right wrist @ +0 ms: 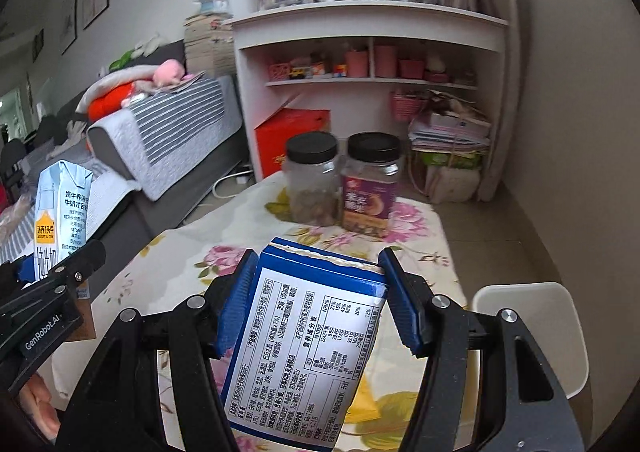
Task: Collect trash
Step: 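Carry the milk carton and blue box toward the wastebasket with both tools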
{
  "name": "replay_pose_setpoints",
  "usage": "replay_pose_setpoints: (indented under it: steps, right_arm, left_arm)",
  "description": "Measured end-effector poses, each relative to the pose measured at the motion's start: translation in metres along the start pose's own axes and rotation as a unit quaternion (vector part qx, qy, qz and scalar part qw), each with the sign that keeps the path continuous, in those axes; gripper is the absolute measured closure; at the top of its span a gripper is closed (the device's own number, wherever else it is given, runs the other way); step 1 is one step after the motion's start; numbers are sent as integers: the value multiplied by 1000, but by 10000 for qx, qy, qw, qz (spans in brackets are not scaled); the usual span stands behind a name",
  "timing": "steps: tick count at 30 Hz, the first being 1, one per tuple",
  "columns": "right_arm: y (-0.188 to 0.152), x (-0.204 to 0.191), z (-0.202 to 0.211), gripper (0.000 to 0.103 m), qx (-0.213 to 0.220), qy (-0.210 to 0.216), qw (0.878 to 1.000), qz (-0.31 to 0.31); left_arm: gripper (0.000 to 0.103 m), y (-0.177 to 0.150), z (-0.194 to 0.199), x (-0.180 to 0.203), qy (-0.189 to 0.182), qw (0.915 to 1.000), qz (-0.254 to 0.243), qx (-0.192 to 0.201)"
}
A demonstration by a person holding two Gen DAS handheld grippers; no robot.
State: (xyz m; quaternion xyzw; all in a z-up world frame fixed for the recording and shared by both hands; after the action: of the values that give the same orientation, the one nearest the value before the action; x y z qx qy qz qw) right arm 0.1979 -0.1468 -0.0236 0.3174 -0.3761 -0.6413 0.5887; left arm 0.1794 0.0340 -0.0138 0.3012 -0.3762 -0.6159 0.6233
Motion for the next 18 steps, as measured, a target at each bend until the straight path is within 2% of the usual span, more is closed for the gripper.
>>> replay_pose_setpoints:
  steps: [18]
  right_arm:
    - [9, 107, 4, 45, 171, -704, 9955, -611]
  left_arm:
    - [46, 4, -27, 106, -600, 9966, -561, -74]
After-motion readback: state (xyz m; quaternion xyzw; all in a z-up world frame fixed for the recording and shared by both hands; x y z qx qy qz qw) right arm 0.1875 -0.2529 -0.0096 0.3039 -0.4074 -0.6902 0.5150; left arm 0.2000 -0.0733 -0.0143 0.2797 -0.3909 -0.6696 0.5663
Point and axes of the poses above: each gripper's, at about its wrist camera, not at the fingertips, and z roughly against the way its jaws point, x to its right, y to its top, the point moved 8 cm from there along -z, roughly the way its jaws point, and after that the axes turned 9 degrees about -y, right-handed, at the moved point
